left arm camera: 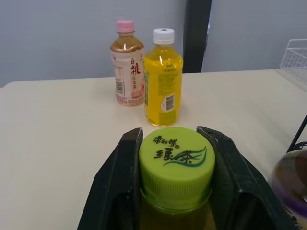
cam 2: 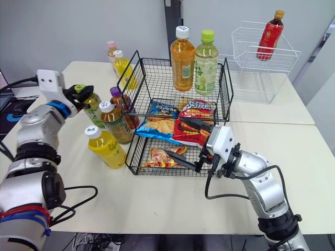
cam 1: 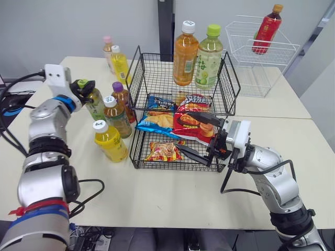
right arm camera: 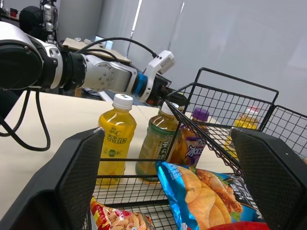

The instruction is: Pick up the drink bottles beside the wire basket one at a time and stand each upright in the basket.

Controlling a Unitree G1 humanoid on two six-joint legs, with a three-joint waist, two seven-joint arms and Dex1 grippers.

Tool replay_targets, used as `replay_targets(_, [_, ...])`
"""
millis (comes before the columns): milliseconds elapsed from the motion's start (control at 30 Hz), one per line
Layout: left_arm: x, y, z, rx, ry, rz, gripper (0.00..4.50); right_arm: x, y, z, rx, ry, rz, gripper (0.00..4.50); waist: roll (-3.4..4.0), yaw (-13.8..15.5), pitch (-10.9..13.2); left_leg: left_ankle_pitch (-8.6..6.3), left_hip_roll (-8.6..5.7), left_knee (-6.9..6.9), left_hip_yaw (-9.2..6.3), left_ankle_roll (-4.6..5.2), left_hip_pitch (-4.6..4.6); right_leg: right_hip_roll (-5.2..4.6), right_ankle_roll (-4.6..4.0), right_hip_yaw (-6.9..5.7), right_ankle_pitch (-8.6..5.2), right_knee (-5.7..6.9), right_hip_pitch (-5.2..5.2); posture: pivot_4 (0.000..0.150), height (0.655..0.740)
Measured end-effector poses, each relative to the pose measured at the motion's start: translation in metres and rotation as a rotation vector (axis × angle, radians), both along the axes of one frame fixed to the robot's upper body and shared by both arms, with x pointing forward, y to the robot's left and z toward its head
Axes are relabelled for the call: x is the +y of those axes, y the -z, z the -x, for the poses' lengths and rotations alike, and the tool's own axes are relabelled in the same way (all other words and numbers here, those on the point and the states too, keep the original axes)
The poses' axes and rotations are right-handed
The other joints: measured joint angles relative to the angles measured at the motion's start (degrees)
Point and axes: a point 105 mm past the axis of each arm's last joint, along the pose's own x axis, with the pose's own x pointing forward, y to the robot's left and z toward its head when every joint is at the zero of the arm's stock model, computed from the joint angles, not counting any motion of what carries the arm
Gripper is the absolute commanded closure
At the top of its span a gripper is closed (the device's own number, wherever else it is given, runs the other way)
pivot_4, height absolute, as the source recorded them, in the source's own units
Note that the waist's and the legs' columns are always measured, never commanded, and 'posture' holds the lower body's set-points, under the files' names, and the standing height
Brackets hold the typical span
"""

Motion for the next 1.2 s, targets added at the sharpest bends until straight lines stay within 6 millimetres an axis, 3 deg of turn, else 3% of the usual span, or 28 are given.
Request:
replay_targets(133, [0.004, -0.058, 0.023, -0.115, 0.056, -0.038, 3.15, -0.004, -0.006, 0.002, -0.023, 0.022, -0.019, 0.0, -0.2, 0.2, 0.1, 0.07, -0.02, 0.05, -0.01, -0.12, -0.09, -0.02, 0.0, 0.02, 0.0, -0.02, -0.05, 0.15, 0.74])
replay_targets(300, [-0.022, -0.129, 0.045, -0.25, 0.188, -0.045, 3.15, -0.005, -0.02, 0.006, -0.094, 0.063, -0.078, 0.0, -0.21, 0.9, 0.1, 0.06, -0.04, 0.19, -0.13, -0.11, -0.09, -0.02, 0.01, -0.07, 0.0, 0.01, 0.04, 0.15, 0.74])
replay_targets(400, [-0.047, -0.165, 0.054, -0.31, 0.286, -0.04, 3.15, -0.006, -0.023, 0.003, -0.104, 0.104, -0.103, 0.0, -0.21, 1.0, 0.1, 0.05, -0.05, 0.28, -0.15, -0.09, -0.07, -0.02, 0.06, -0.07, 0.02, -0.01, 0.12, 0.15, 0.74])
replay_targets(500, [-0.084, -0.196, 0.058, -0.358, 0.413, -0.057, 3.15, -0.006, -0.026, 0.002, -0.117, 0.131, -0.116, 0.0, -0.21, 1.1, 0.1, 0.05, -0.08, 0.31, -0.15, -0.08, -0.06, -0.02, 0.07, -0.06, 0.03, 0.0, 0.15, 0.15, 0.74])
replay_targets(633, [-0.137, -0.224, 0.057, -0.384, 0.569, -0.093, 3.15, -0.007, -0.03, 0.002, -0.133, 0.162, -0.131, 0.0, -0.18, 0.9, 0.1, 0.06, -0.08, 0.3, -0.12, -0.09, -0.04, -0.01, 0.07, -0.02, 0.03, 0.01, 0.14, 0.15, 0.74])
replay_targets(733, [-0.166, -0.227, 0.048, -0.369, 0.649, -0.104, 3.15, -0.008, -0.032, 0.001, -0.142, 0.19, -0.145, 0.0, -0.1, 0.5, 0.2, 0.06, -0.07, 0.28, -0.07, -0.1, 0.01, 0.01, 0.07, 0.02, 0.02, 0.04, 0.14, 0.15, 0.74])
replay_targets(833, [-0.191, -0.211, 0.035, -0.312, 0.724, -0.11, 3.15, -0.009, -0.033, -0.001, -0.149, 0.219, -0.152, 0.0, 0.12, 0.1, 0.3, 0.06, -0.06, 0.28, -0.02, -0.1, 0.04, 0.02, 0.07, 0.09, 0.02, 0.1, 0.1, 0.15, 0.74])
replay_targets(1000, [-0.198, -0.178, 0.01, -0.198, 0.708, -0.112, 3.15, -0.011, -0.034, -0.001, -0.16, 0.266, -0.158, 0.0, 0.2, -0.8, 0.4, 0.08, -0.08, 0.28, 0.11, -0.12, -0.06, 0.05, 0.06, 0.28, 0.02, 0.42, -0.23, 0.15, 0.74])
replay_targets(1200, [-0.198, -0.153, -0.006, -0.122, 0.678, -0.111, 3.15, -0.014, -0.029, 0.001, -0.141, 0.3, -0.155, 0.0, 0.19, -0.9, 0.4, 0.09, -0.08, 0.32, 0.19, -0.14, -0.23, 0.05, 0.05, 0.35, 0.01, 0.52, -0.46, 0.15, 0.74])
